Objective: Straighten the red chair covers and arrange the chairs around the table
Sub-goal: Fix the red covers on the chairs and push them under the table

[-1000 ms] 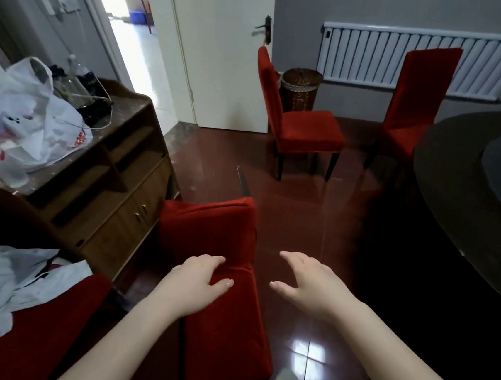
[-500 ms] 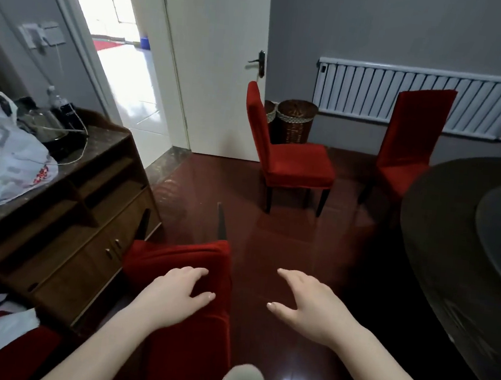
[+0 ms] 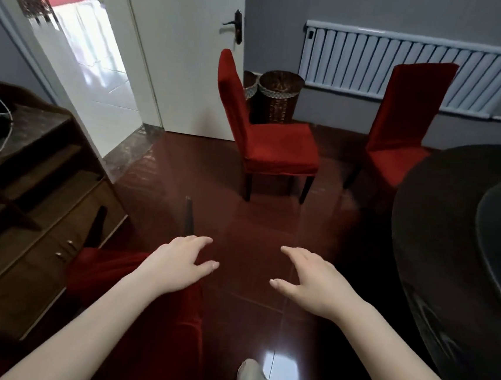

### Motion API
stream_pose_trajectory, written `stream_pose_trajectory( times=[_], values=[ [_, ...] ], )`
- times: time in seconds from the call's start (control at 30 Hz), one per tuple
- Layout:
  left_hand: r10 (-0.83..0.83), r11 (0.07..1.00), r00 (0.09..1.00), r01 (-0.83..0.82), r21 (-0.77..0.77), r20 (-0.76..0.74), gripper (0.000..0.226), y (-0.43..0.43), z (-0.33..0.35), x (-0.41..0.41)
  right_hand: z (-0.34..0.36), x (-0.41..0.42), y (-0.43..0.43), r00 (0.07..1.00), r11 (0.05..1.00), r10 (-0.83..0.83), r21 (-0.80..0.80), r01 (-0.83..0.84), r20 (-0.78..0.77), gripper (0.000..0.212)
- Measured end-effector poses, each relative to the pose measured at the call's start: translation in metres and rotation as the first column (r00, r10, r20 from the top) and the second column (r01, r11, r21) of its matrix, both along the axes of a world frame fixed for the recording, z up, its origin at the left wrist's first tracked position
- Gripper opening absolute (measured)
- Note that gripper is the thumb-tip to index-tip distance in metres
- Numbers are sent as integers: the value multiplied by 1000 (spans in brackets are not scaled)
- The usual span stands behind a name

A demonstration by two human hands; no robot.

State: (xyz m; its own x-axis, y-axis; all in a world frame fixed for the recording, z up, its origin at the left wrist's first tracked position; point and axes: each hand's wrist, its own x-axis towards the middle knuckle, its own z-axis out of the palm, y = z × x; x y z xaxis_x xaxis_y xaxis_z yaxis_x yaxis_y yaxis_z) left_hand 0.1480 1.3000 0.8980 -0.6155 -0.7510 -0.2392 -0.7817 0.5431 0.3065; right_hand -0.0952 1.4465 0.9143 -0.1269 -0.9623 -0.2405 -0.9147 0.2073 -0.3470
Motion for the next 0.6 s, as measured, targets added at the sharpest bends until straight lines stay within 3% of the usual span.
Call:
stream_pose_trajectory(
  times=[0.37, 0.6],
  values=[
    [148, 989, 987, -149, -5, -55, 67, -116, 0, -51, 14, -64, -151, 982, 985, 172, 45, -169, -73, 78],
    [411, 909, 911, -407, 87, -33, 68, -129, -13, -8, 1, -28, -242, 904, 904, 426, 68, -423, -37, 77]
  ],
)
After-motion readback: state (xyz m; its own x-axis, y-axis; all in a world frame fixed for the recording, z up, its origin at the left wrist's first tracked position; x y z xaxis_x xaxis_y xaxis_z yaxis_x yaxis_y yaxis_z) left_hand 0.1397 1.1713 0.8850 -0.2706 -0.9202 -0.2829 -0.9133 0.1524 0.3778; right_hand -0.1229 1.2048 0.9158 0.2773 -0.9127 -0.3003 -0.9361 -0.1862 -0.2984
